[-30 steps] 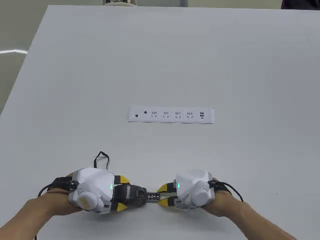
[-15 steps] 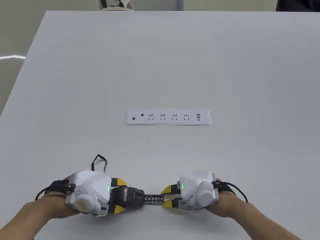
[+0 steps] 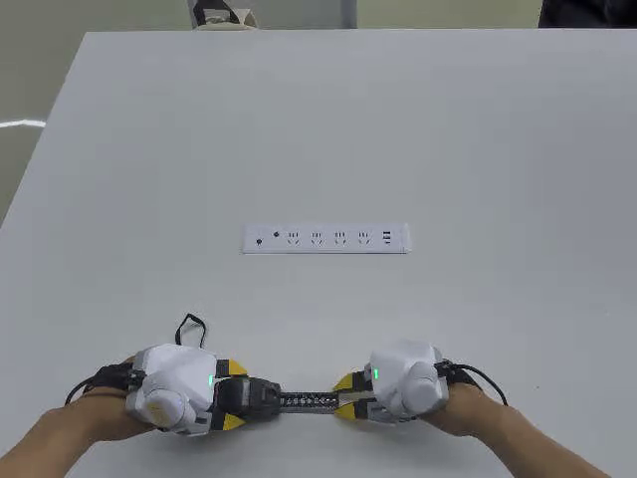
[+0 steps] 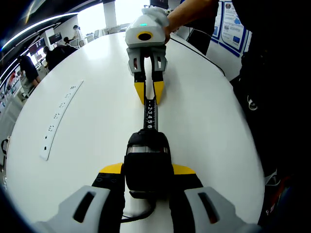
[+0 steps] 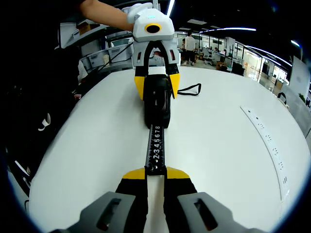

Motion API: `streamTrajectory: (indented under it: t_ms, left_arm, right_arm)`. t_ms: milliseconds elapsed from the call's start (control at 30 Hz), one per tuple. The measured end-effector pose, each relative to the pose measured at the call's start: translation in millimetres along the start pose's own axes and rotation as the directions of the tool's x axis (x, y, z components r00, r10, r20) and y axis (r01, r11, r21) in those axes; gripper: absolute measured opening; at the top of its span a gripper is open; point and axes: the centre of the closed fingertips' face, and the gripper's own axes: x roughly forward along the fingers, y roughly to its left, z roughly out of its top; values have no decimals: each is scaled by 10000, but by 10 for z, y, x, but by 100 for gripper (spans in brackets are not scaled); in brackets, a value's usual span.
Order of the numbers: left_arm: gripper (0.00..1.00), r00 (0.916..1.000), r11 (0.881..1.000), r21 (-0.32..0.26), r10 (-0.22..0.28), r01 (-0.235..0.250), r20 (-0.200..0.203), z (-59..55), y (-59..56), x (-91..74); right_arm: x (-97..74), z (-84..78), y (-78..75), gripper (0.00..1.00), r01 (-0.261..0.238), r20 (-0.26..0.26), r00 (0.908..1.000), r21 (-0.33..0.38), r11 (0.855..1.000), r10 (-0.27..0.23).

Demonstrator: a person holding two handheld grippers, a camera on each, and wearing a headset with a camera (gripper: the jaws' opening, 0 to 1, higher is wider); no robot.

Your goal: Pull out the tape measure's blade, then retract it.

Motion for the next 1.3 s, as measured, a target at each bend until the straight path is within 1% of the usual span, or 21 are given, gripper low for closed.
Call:
streamTrajectory:
  t_ms: [333,600,700,867,1200,1300]
  left_arm:
    - [31,10000,10000,-35,-25,25,-35,-10,5,5]
    - [31,9999,10000,-39,-29,28,-97,-6,2,7]
    - [31,9999,10000,-26,-35,34,-115,-18,4,12]
    - [31,9999,10000,-31,-49,49,-162,-5,1,11]
    - [31,9997,10000,-49,-57,56,-238,-33,5,22]
    - [31,9997,10000,-30,-55,54,-255,-32,8,25]
  right_arm:
    - [-116,-101,2,8,11,-67,10000,81,10000,-10]
    - [-224,-213,-1,8,21,-141,9999,202,9998,-18]
    - [-254,-237,6,8,20,-190,9998,145,9999,-17]
    - [-306,-283,0,8,22,-232,9997,117,9999,-19]
    - [-449,-425,-19,8,134,-358,9993,169,9998,-128]
    - [-501,-496,-29,8,184,-479,9987,227,9996,-173]
